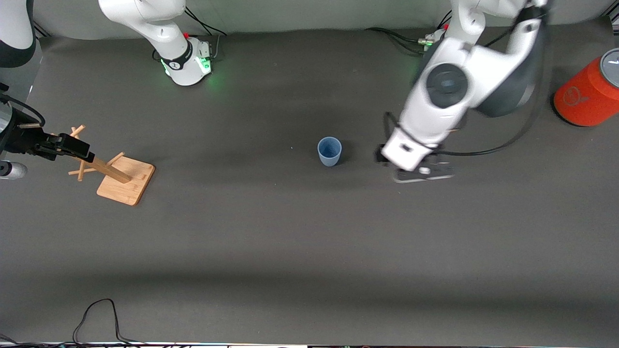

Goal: Rotate and upright cup with both arms
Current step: 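Release the upright cup and retract the left gripper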

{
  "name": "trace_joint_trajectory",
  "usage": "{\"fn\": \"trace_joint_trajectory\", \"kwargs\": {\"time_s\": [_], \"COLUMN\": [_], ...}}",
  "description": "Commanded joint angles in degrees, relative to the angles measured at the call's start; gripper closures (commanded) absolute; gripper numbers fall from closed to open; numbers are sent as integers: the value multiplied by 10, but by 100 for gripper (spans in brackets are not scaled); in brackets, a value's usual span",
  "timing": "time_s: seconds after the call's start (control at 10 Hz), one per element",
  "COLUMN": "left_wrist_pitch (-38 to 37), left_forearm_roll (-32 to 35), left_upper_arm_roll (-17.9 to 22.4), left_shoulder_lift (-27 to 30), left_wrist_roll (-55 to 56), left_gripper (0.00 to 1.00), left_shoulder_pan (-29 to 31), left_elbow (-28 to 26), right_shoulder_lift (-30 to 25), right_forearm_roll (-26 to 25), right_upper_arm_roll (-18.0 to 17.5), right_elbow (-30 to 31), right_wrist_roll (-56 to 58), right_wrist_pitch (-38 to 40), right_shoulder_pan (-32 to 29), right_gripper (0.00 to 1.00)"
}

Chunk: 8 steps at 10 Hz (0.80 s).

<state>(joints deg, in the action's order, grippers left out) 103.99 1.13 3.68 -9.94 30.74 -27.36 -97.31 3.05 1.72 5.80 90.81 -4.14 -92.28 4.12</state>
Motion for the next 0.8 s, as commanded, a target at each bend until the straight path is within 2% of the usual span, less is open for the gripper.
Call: {"fn": "trace_joint_trajectory", "kwargs": {"time_s": [0.0,0.3,0.7], "left_wrist_pitch": [-70,-99,-94], "left_forearm_roll": [10,-3,-30], "left_upper_arm_roll": [1,0,6], "left_shoulder_lift": [39,109,168], "left_wrist_roll": [-127,-253,-287], "left_gripper": [0,0,0], "left_shoulder_pan": [69,153,193], "left_elbow": [0,-12,-38], "right_shoulder_lift": [-15,-15,-15], "right_forearm_roll": [0,-11,-11], "right_upper_arm_roll": [5,4,5], "right_elbow": [13,14,13], "right_wrist_roll": [12,25,23], "right_wrist_pitch": [-5,-5,-4], "right_shoulder_pan": [7,16,16], "right_gripper": [0,0,0]}}
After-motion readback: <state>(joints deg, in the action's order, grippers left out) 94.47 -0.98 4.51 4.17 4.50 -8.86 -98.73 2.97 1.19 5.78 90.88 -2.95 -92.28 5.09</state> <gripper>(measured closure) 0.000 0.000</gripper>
